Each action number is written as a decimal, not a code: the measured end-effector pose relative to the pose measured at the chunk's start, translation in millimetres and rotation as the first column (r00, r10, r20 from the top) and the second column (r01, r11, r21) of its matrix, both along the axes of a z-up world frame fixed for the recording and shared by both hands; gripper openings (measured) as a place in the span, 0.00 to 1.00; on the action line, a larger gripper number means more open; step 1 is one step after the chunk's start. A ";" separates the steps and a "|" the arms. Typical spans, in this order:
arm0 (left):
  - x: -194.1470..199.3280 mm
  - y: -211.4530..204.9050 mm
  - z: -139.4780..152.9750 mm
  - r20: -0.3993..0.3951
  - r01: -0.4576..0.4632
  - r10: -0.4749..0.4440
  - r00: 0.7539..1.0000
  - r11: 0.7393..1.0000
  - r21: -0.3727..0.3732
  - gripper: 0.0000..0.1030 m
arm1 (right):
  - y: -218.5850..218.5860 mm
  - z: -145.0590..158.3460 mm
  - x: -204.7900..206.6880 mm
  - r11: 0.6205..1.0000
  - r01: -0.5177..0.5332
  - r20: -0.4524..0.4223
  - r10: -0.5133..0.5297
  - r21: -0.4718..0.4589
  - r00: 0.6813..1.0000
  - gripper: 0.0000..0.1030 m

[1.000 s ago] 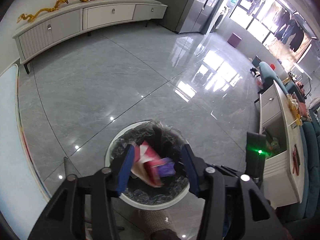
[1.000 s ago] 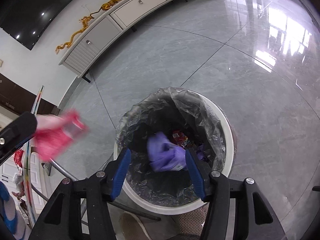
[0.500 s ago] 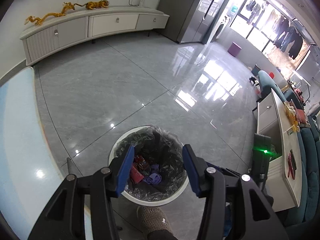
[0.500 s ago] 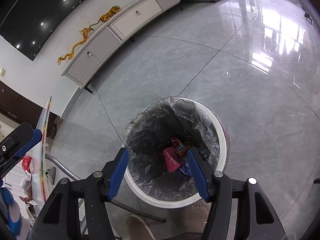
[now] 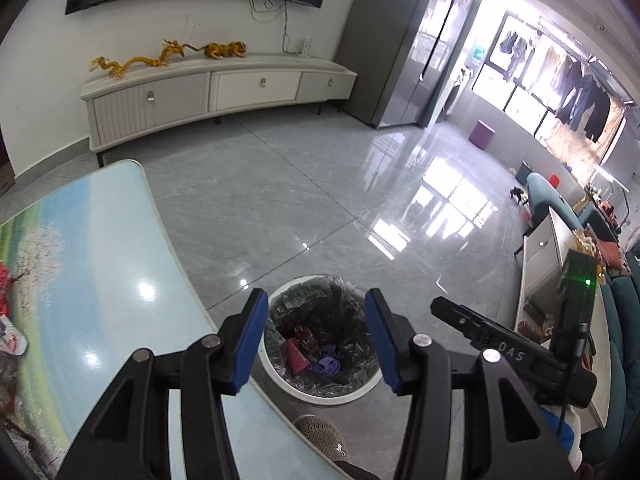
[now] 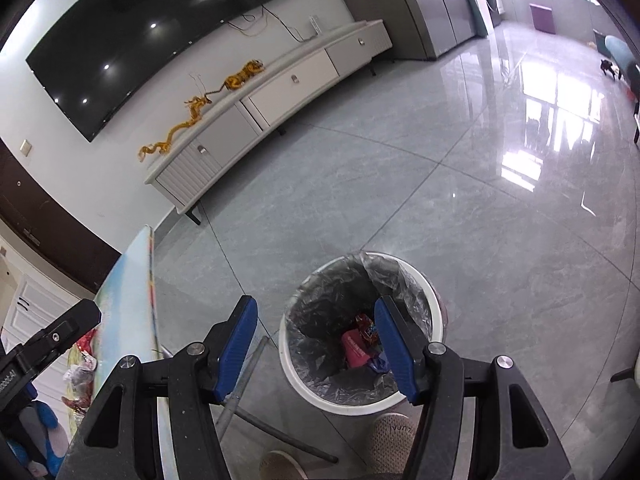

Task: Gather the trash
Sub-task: 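Move both tools back to the table toward the remaining wrappers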

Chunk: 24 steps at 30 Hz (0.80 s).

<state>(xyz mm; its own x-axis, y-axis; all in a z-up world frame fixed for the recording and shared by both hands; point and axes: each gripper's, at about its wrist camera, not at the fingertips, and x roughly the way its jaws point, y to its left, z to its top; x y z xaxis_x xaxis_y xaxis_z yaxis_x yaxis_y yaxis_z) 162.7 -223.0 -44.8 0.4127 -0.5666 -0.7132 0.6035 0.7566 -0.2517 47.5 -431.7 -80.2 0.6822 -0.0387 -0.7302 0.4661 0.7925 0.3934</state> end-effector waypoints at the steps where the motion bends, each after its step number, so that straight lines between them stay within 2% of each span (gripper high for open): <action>1: -1.7 6.2 4.5 0.008 -0.012 0.012 1.000 1.000 -0.008 0.47 | 3.9 5.5 -1.3 1.000 -0.003 0.009 0.003 -0.006 1.000 0.57; 7: -14.1 46.1 22.5 0.072 -0.079 0.081 0.994 0.997 -0.027 0.47 | 28.2 35.8 -5.5 0.998 -0.031 0.051 0.034 -0.056 0.998 0.57; 15: -30.4 103.2 28.1 0.135 -0.149 0.153 0.979 0.988 -0.038 0.49 | 65.1 62.8 -5.6 0.989 -0.085 0.079 0.095 -0.119 0.992 0.57; 24: -33.5 189.1 33.4 0.175 -0.273 0.282 0.943 0.959 -0.072 0.49 | 104.0 76.3 -1.4 0.976 -0.141 0.077 0.155 -0.165 0.985 0.57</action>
<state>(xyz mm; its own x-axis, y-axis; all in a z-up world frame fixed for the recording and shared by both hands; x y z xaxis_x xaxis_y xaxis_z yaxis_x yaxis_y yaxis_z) 129.2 -33.9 -11.4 0.6786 -0.4413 -0.5872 0.4101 0.8908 -0.1956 46.1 -327.7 -3.8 0.7510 -0.0431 -0.6589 0.3078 0.9057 0.2916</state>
